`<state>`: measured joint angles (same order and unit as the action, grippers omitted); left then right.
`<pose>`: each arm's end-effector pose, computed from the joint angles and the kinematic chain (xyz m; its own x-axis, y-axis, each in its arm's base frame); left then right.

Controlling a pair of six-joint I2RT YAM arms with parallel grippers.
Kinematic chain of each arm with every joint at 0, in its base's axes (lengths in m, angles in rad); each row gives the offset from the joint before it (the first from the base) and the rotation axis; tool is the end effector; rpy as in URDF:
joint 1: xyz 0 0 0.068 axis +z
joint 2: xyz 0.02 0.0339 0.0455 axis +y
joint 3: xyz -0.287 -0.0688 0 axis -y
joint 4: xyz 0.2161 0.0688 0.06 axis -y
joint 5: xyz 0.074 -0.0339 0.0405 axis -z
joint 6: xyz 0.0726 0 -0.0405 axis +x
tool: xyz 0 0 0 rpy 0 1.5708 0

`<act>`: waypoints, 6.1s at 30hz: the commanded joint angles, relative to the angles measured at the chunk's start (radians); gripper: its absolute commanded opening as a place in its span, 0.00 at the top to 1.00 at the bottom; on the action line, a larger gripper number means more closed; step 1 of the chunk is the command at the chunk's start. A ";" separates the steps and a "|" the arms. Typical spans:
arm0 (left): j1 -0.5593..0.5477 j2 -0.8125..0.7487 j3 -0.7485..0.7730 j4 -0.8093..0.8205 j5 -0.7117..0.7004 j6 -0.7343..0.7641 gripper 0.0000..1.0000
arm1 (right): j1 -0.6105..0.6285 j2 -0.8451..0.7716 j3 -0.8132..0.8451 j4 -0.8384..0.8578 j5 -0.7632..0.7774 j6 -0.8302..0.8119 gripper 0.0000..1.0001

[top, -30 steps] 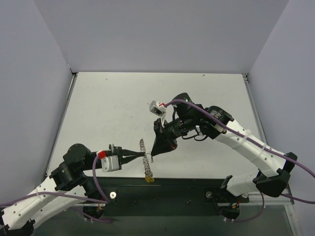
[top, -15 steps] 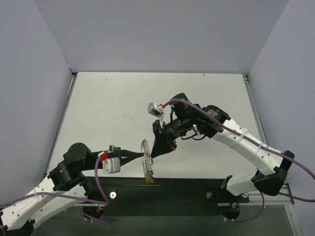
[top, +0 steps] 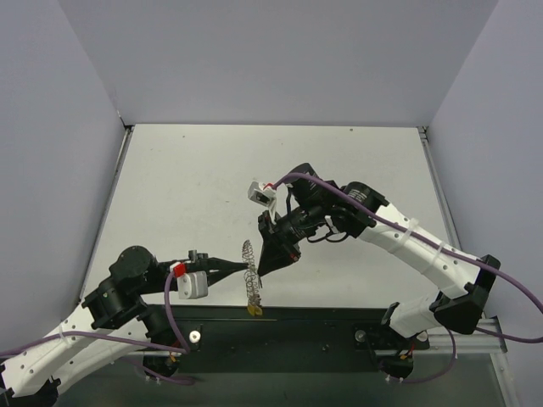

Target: Put the keys on the keyring

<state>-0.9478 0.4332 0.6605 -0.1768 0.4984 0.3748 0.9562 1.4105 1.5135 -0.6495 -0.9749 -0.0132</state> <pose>0.0267 -0.0967 0.3481 0.3905 0.0075 -0.9206 0.9123 0.1311 0.3881 0.1129 0.2642 0.4191 -0.2882 -0.4212 -0.8600 -0.8702 -0.2597 0.4188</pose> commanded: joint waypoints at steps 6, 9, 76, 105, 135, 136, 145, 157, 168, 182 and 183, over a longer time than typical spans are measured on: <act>-0.005 -0.027 0.042 0.068 0.035 0.004 1.00 | -0.002 0.022 0.053 -0.004 -0.028 -0.033 1.00; -0.003 -0.030 0.041 0.063 0.038 0.004 1.00 | -0.004 0.024 0.054 -0.004 -0.030 -0.033 1.00; -0.003 -0.024 0.019 0.106 -0.006 -0.039 1.00 | 0.001 -0.028 0.056 -0.012 -0.088 -0.071 1.00; -0.003 -0.024 0.011 0.138 0.091 -0.070 1.00 | -0.004 -0.005 0.051 -0.010 -0.058 -0.077 1.00; -0.003 -0.033 -0.004 0.292 0.173 -0.158 1.00 | -0.005 0.005 0.027 -0.010 -0.057 -0.077 1.00; -0.003 -0.039 -0.005 0.309 0.173 -0.166 1.00 | -0.007 0.005 0.025 -0.010 -0.059 -0.077 1.00; -0.005 -0.036 -0.044 0.431 0.198 -0.230 1.00 | -0.007 0.005 0.024 -0.010 -0.068 -0.083 1.00; -0.003 -0.014 -0.168 0.677 0.161 -0.307 1.00 | -0.007 -0.012 0.024 -0.009 -0.094 -0.099 1.00; -0.005 -0.005 -0.262 0.892 0.092 -0.369 1.00 | -0.005 -0.126 -0.010 0.008 -0.051 -0.148 0.53; -0.003 0.053 -0.317 1.118 0.035 -0.459 1.00 | -0.005 -0.367 -0.149 0.314 0.200 -0.107 0.37; -0.005 0.073 -0.318 1.164 0.037 -0.476 1.00 | -0.005 -0.377 -0.165 0.345 0.228 -0.097 0.39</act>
<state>-0.9478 0.4751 0.3332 0.7639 0.5735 -0.0422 0.9504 1.0840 1.4120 -0.5236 -0.8646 -0.1619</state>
